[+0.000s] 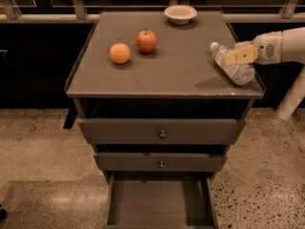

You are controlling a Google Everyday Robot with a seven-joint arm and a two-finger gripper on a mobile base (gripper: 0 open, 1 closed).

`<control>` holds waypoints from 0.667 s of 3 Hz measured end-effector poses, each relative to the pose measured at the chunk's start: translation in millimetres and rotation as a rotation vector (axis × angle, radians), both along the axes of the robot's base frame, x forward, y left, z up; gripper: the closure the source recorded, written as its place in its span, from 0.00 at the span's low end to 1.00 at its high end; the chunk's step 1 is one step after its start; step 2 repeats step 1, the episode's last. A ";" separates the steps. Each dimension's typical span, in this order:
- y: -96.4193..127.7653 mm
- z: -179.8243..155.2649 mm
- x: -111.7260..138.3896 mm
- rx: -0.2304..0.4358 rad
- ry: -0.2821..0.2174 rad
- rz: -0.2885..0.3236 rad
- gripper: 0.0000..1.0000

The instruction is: Pick blue plastic bottle from bottom drawer and place on counter

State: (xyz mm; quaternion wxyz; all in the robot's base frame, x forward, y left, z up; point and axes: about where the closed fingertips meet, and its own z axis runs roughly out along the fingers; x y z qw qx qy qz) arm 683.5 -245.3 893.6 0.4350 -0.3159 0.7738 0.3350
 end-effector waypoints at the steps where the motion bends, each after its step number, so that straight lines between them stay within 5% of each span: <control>1: 0.0 0.0 0.0 0.000 0.000 0.000 0.00; 2: 0.0 0.0 0.0 0.000 0.000 0.000 0.00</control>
Offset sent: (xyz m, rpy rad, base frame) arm 0.0000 0.0000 0.0000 0.0000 0.0000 0.0000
